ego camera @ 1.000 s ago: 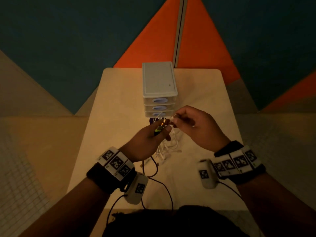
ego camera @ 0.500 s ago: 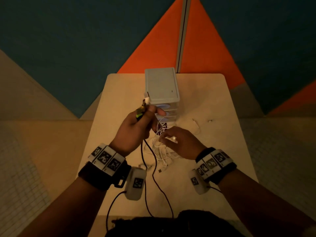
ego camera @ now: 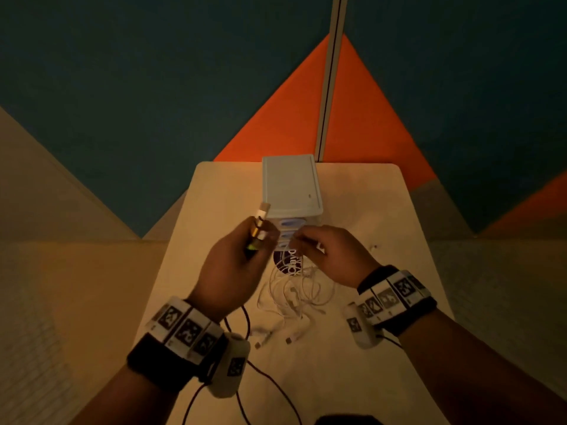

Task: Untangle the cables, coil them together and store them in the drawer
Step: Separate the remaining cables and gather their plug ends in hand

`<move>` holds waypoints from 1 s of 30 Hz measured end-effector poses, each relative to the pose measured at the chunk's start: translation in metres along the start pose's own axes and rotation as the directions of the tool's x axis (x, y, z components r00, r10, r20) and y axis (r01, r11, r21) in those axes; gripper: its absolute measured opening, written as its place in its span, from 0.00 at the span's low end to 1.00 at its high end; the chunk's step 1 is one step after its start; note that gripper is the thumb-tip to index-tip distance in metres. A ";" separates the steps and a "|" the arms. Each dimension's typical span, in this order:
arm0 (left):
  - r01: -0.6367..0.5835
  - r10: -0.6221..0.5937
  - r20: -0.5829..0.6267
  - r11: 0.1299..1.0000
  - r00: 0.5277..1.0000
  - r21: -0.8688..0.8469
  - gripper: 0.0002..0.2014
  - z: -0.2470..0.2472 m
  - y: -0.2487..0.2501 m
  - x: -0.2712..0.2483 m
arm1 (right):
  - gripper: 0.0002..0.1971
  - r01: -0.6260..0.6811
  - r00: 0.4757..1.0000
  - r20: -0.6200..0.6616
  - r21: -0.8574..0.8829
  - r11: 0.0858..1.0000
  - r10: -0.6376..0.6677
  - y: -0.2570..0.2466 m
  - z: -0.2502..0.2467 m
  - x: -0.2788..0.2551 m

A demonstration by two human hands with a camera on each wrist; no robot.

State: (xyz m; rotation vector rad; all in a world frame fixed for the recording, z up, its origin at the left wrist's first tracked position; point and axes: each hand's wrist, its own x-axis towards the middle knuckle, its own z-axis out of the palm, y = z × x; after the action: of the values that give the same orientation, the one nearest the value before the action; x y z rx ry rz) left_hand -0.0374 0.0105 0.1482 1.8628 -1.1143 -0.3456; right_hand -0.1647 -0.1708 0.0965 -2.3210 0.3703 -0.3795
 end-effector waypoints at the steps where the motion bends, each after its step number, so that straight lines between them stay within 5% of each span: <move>1: -0.015 0.012 0.032 0.997 0.999 0.069 0.08 0.004 -0.001 0.001 | 0.10 0.045 0.999 -0.006 -0.003 0.999 -0.045 -0.009 -0.005 0.003; 4: -0.024 0.004 0.101 0.980 0.995 0.196 0.20 0.012 -0.001 0.008 | 0.10 0.113 0.993 0.023 -0.024 0.993 -0.112 -0.024 -0.014 0.010; 7: -0.001 -0.049 0.165 0.957 0.985 0.291 0.08 0.013 -0.004 0.015 | 0.10 0.104 0.992 0.085 -0.102 0.989 -0.096 -0.021 -0.020 0.009; 11: -0.036 -0.009 0.130 0.941 0.991 0.336 0.09 0.014 -0.004 0.016 | 0.07 0.026 0.987 0.156 -0.020 0.999 -0.023 -0.014 -0.013 0.000; 16: -0.065 0.067 -0.081 0.998 0.994 0.024 0.09 0.012 0.005 0.019 | 0.08 -0.117 0.924 0.351 -0.113 0.987 0.150 0.019 0.024 -0.010; 22: -0.027 -0.042 -0.276 0.971 0.960 -0.239 0.13 -0.006 0.011 0.022 | 0.06 -0.245 0.921 0.284 -0.111 0.963 0.268 0.056 0.032 -0.021; 27: 0.019 -0.158 -0.307 0.912 0.939 -0.411 0.14 -0.017 0.014 0.020 | 0.10 -0.294 0.905 0.277 -0.142 0.945 0.323 0.068 0.031 -0.026; 30: 0.071 -0.156 -0.224 0.935 0.962 -0.347 0.15 -0.015 0.012 0.016 | 0.05 -0.289 0.946 0.165 0.037 0.957 0.280 0.063 0.028 -0.026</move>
State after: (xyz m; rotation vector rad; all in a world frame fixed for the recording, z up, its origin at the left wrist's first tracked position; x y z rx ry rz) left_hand -0.0256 0.0038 0.1691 1.6157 -0.7260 -0.3350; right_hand -0.1874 -0.1863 0.0280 -2.1799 0.5976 -0.0625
